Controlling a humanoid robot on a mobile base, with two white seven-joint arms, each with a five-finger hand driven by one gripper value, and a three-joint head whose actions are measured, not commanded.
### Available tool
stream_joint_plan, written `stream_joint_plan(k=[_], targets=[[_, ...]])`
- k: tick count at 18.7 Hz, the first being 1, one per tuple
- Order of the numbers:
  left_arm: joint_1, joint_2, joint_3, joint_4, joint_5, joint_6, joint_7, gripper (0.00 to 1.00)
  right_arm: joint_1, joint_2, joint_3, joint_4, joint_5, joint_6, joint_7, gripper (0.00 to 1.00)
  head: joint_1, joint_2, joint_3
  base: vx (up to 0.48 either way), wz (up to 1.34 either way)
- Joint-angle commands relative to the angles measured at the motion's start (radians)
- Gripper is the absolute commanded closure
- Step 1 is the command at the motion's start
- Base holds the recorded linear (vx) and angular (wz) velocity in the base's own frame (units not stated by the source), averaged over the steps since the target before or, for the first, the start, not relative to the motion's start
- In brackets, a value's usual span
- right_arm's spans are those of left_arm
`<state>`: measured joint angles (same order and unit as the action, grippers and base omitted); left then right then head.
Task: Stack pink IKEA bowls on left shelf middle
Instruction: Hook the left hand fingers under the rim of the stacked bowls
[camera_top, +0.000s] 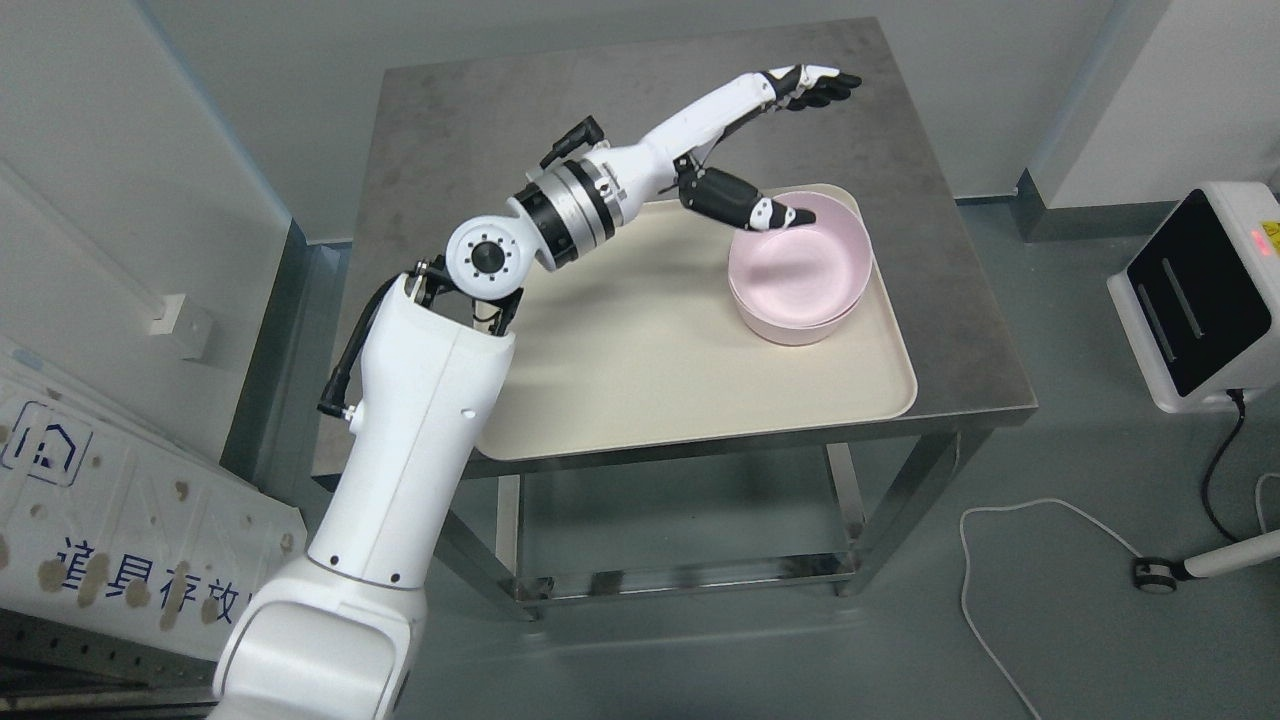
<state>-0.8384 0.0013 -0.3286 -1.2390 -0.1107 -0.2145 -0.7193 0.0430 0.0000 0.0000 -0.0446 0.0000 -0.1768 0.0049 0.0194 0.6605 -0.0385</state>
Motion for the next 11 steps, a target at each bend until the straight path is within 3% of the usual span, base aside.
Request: stream_joint_plan(k=[1, 7, 11], targets=[[0.232, 0.016, 0.126, -0.198, 0.102, -0.146, -0.134, 0.2, 0.0, -0.017, -0.011, 0.0, 0.008, 0.0, 0.0, 0.0, 0.0, 0.0, 0.0, 0.0, 0.0], [0.217, 0.016, 0.08, -0.194, -0.3, -0.183, -0.127, 0.2, 0.0, -0.017, -0.011, 0.0, 0.008, 0.0, 0.0, 0.0, 0.0, 0.0, 0.0, 0.0, 0.0], [0.168, 0.016, 0.007, -0.175, -0.481, -0.128, -0.052, 0.23, 0.0, -0.017, -0.011, 0.0, 0.008, 0.0, 0.0, 0.0, 0.0, 0.0, 0.0, 0.0, 0.0]])
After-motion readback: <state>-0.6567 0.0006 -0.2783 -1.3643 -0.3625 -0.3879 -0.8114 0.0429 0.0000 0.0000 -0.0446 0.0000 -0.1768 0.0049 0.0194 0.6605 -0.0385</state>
